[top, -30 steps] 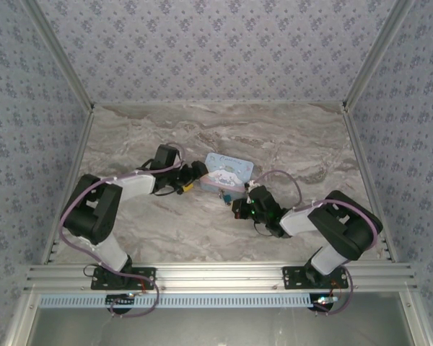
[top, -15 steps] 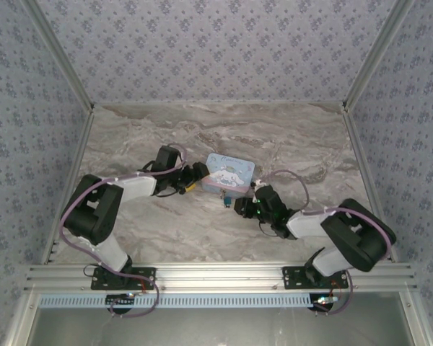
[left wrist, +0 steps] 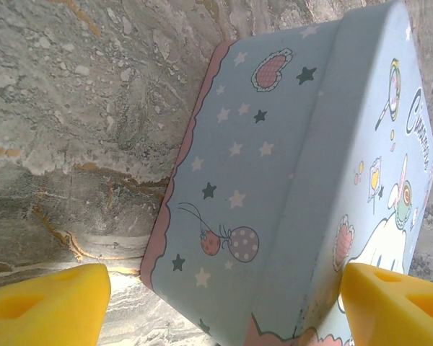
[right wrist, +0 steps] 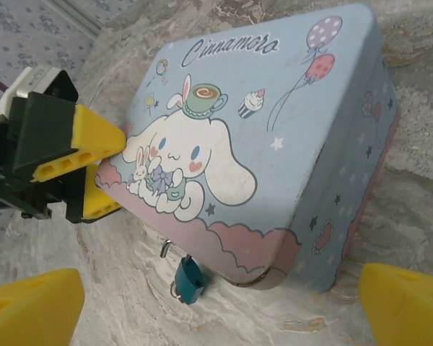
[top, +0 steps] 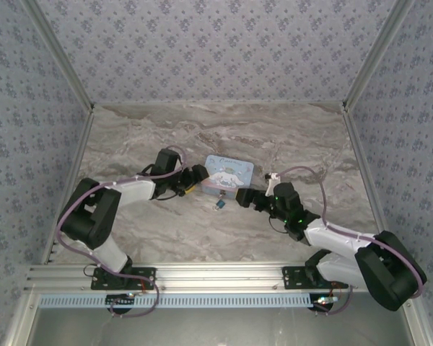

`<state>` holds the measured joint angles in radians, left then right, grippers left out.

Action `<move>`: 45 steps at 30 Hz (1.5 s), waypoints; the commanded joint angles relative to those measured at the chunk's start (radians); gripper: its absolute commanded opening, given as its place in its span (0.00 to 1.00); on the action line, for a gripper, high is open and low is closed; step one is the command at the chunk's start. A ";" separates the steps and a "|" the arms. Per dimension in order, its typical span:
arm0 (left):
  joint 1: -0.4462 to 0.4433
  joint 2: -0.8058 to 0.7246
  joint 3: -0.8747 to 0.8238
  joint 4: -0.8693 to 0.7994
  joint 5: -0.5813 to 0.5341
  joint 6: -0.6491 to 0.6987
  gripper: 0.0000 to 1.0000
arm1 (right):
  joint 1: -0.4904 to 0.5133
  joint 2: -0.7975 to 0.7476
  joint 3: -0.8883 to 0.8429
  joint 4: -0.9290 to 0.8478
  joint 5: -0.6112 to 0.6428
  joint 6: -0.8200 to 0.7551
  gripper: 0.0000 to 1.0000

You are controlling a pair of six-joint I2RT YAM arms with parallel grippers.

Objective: Unlock a padlock with a key

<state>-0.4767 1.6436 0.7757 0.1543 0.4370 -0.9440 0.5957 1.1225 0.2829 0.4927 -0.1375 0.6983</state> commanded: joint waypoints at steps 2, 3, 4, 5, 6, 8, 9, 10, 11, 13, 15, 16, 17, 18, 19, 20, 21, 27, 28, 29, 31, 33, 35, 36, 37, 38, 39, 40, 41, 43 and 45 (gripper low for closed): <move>-0.013 -0.011 -0.025 -0.059 -0.030 -0.003 0.83 | -0.019 -0.012 -0.010 -0.004 -0.069 0.063 1.00; -0.016 -0.012 -0.026 -0.058 -0.031 -0.004 0.82 | -0.023 -0.011 -0.009 0.000 -0.074 0.073 1.00; -0.016 -0.013 -0.027 -0.058 -0.033 -0.004 0.82 | -0.027 -0.008 -0.007 0.000 -0.081 0.084 1.00; -0.019 -0.013 -0.026 -0.059 -0.033 -0.006 0.82 | -0.033 -0.003 -0.004 -0.003 -0.086 0.096 1.00; -0.020 -0.013 -0.026 -0.058 -0.034 -0.007 0.82 | -0.038 0.002 -0.001 -0.004 -0.092 0.106 1.00; -0.023 -0.013 -0.026 -0.058 -0.037 -0.010 0.82 | -0.051 0.018 0.005 -0.002 -0.109 0.123 1.00; -0.025 -0.013 -0.026 -0.056 -0.039 -0.011 0.82 | -0.059 0.030 0.009 0.004 -0.121 0.131 1.00; -0.026 -0.013 -0.027 -0.056 -0.039 -0.012 0.82 | -0.066 0.041 0.013 0.010 -0.132 0.135 1.00; -0.028 -0.013 -0.026 -0.057 -0.040 -0.013 0.82 | -0.073 0.055 0.017 0.018 -0.144 0.141 1.00; -0.030 -0.013 -0.027 -0.057 -0.041 -0.013 0.82 | -0.085 0.085 0.028 0.036 -0.171 0.150 1.00; -0.032 -0.016 -0.029 -0.056 -0.043 -0.015 0.82 | -0.095 0.119 0.040 0.062 -0.197 0.162 1.00; -0.033 -0.017 -0.031 -0.056 -0.045 -0.016 0.82 | -0.098 0.131 0.044 0.075 -0.206 0.167 1.00; -0.035 -0.019 -0.033 -0.055 -0.047 -0.018 0.82 | -0.103 0.147 0.046 0.093 -0.215 0.177 1.00; -0.035 -0.021 -0.035 -0.055 -0.047 -0.019 0.82 | -0.108 0.162 0.053 0.107 -0.223 0.184 1.00; -0.037 -0.022 -0.035 -0.055 -0.047 -0.021 0.82 | -0.111 0.174 0.059 0.117 -0.229 0.189 1.00; -0.037 -0.022 -0.036 -0.053 -0.047 -0.022 0.82 | -0.113 0.187 0.066 0.127 -0.233 0.193 1.00; -0.039 -0.025 -0.038 -0.053 -0.047 -0.023 0.82 | -0.113 0.199 0.074 0.129 -0.236 0.193 1.00; -0.048 -0.039 -0.052 -0.053 -0.052 -0.030 0.82 | -0.118 0.277 0.141 0.139 -0.264 0.178 1.00; -0.048 -0.043 -0.054 -0.053 -0.053 -0.032 0.82 | -0.121 0.290 0.153 0.136 -0.271 0.172 1.00; -0.050 -0.047 -0.060 -0.050 -0.055 -0.035 0.82 | -0.125 0.305 0.170 0.131 -0.279 0.162 1.00; -0.055 -0.057 -0.071 -0.048 -0.059 -0.039 0.82 | -0.132 0.332 0.203 0.117 -0.294 0.142 1.00; -0.058 -0.067 -0.085 -0.048 -0.065 -0.045 0.82 | -0.136 0.363 0.241 0.098 -0.308 0.113 1.00; -0.060 -0.080 -0.097 -0.048 -0.069 -0.048 0.83 | -0.141 0.397 0.273 0.096 -0.324 0.094 1.00; -0.061 -0.087 -0.105 -0.049 -0.073 -0.052 0.82 | -0.147 0.416 0.289 0.099 -0.334 0.089 1.00; -0.061 -0.093 -0.109 -0.050 -0.076 -0.054 0.82 | -0.152 0.433 0.300 0.105 -0.342 0.084 1.00; -0.062 -0.102 -0.117 -0.053 -0.080 -0.056 0.82 | -0.158 0.449 0.311 0.113 -0.349 0.079 0.99; -0.062 -0.112 -0.123 -0.055 -0.086 -0.058 0.82 | -0.164 0.459 0.313 0.124 -0.348 0.076 0.99; -0.061 -0.121 -0.128 -0.057 -0.090 -0.059 0.82 | -0.170 0.464 0.311 0.138 -0.348 0.076 0.99; -0.062 -0.130 -0.132 -0.063 -0.097 -0.060 0.82 | -0.176 0.463 0.307 0.151 -0.342 0.072 0.99; -0.061 -0.147 -0.139 -0.073 -0.107 -0.061 0.82 | -0.183 0.446 0.289 0.159 -0.324 0.052 0.98; -0.062 -0.158 -0.145 -0.079 -0.111 -0.062 0.82 | -0.183 0.413 0.265 0.155 -0.303 0.027 0.99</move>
<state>-0.5316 1.5074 0.6518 0.1505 0.3580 -1.0050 0.4187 1.5742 0.5682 0.6189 -0.4450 0.7757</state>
